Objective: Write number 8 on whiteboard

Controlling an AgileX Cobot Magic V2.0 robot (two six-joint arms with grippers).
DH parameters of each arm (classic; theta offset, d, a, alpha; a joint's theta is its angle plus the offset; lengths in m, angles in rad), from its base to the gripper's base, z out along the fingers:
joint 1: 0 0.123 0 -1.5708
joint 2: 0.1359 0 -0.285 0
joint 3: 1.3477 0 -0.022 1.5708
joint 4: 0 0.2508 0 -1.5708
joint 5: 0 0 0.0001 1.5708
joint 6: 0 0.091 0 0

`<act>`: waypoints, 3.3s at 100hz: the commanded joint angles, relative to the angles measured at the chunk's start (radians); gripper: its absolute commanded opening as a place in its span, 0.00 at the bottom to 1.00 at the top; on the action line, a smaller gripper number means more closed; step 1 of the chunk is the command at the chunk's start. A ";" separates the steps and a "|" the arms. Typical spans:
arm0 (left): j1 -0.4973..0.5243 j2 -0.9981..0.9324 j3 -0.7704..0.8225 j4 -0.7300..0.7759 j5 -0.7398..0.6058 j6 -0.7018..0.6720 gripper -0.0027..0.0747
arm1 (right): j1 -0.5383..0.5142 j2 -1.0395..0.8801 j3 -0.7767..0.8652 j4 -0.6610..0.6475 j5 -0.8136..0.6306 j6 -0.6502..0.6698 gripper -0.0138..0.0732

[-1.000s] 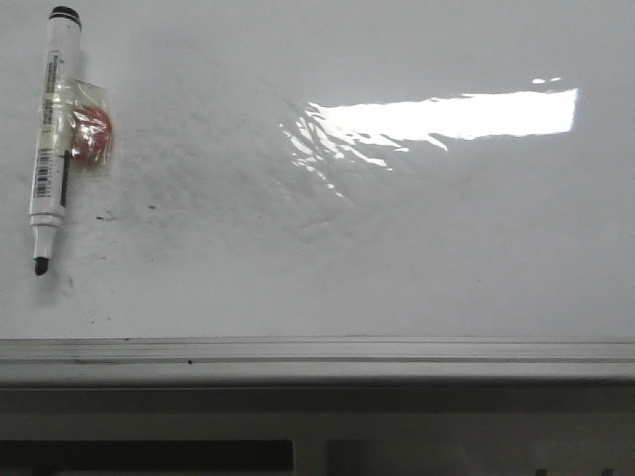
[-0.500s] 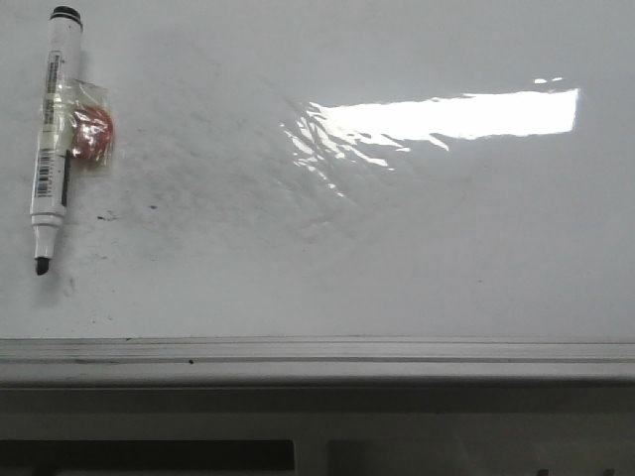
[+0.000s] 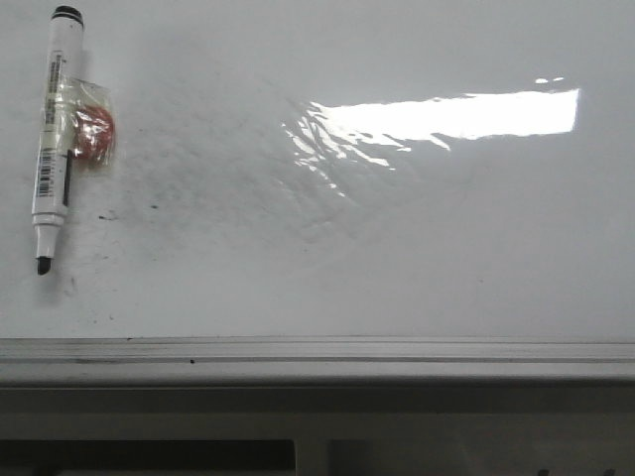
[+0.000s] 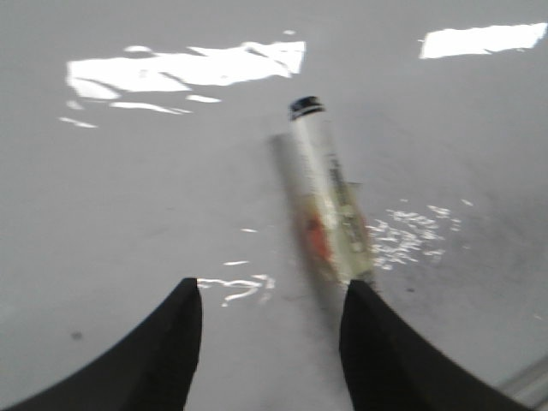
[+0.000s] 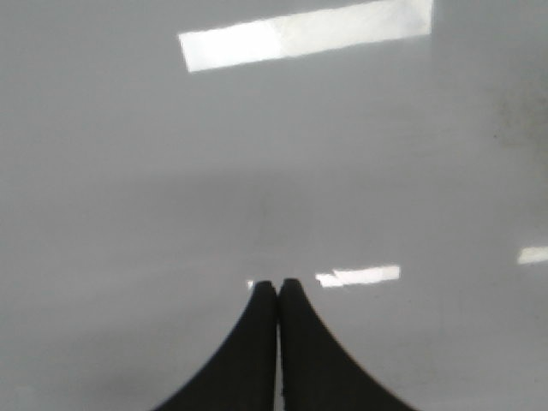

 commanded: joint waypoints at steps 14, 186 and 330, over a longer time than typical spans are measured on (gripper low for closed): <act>-0.132 0.155 -0.047 -0.051 -0.168 -0.011 0.48 | -0.009 0.020 -0.032 -0.002 -0.075 -0.002 0.08; -0.158 0.446 -0.090 0.643 -0.461 -0.011 0.01 | 1.063 0.666 -0.439 0.047 -0.087 -0.276 0.50; -0.156 0.274 -0.090 0.410 -0.329 -0.004 0.37 | 1.066 0.865 -0.668 0.237 -0.017 -0.272 0.09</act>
